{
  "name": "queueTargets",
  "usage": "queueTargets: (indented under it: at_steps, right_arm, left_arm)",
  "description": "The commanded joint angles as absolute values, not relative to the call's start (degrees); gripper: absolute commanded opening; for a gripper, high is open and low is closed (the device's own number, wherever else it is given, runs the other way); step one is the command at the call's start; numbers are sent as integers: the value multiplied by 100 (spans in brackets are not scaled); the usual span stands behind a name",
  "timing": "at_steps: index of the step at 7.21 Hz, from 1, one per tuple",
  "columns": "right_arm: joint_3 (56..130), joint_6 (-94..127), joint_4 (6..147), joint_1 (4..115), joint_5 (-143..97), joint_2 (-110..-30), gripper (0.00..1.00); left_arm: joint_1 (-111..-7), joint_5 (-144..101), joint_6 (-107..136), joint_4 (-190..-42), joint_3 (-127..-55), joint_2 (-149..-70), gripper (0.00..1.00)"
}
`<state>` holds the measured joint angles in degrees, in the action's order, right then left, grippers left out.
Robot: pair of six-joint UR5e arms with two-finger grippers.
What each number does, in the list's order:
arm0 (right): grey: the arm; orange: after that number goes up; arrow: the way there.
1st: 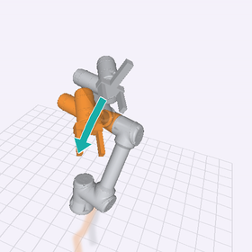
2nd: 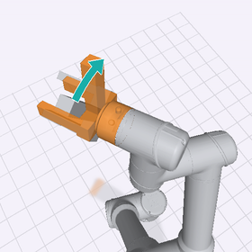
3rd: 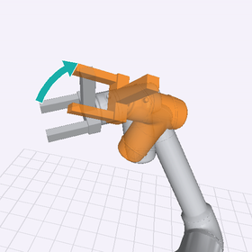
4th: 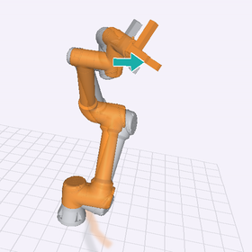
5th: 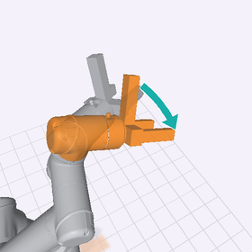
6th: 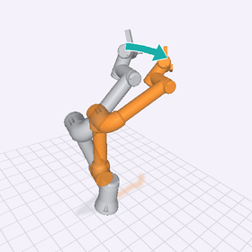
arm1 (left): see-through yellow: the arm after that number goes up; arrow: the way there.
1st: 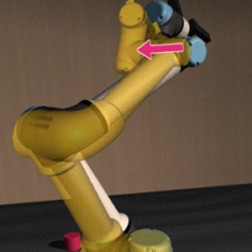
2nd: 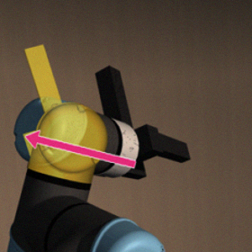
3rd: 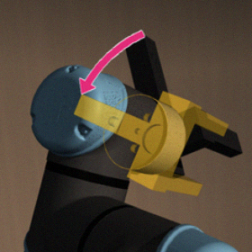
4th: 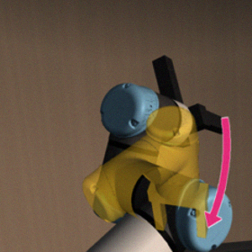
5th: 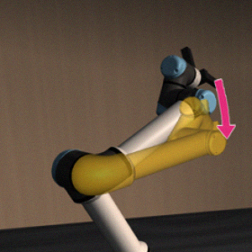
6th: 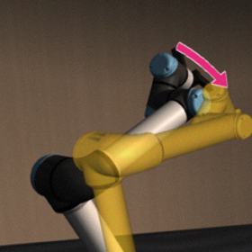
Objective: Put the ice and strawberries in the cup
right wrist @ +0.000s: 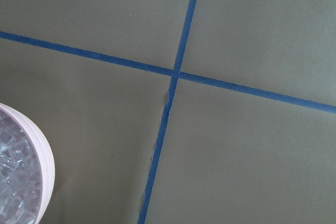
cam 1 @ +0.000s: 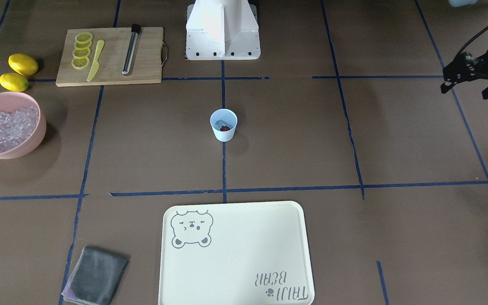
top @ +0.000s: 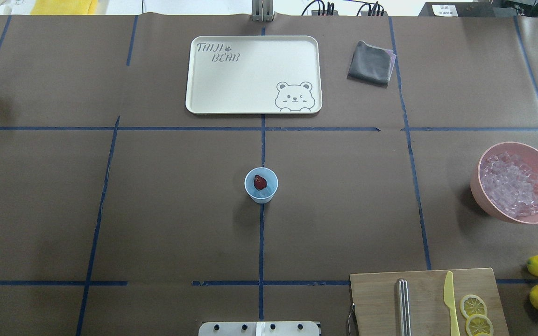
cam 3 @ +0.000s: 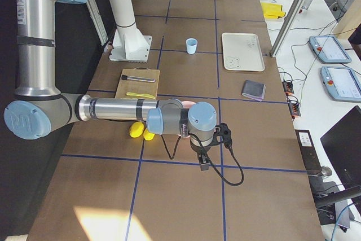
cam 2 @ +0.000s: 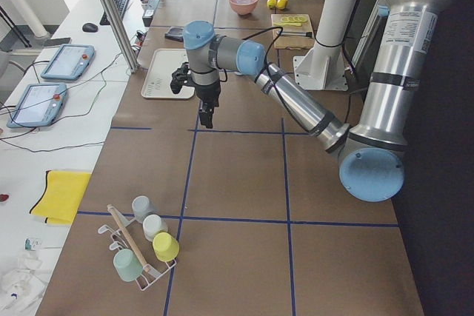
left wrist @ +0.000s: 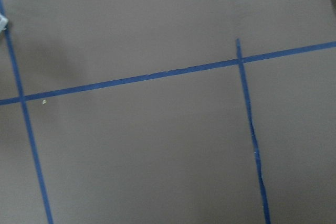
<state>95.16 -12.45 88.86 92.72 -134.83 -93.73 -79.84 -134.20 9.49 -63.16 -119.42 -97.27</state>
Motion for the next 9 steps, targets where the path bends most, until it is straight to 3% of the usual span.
queueTargets:
  at_steps: [1,4,6,9]
  right_arm:
    - [9510,-1283,8886,9272,-13482,-9352,100]
    - [9527,-1345,8877,9281,-13474,-9430,100]
    - [9527,-1345,8886,9316,-13028,-9431,100]
    - [9527,-1283,8895,9316,-12990,-9387,100]
  left_arm:
    - [-8787,-13429,191,-6407,-11316,-9404,100]
    - [-8824,-13430,-202,-6730,-10268,-9282,100]
    - [-8824,-13430,-202,-7992,-9759,-8844,100]
    - [-8921,-13456,-334,-8385,-9615,-8649,100]
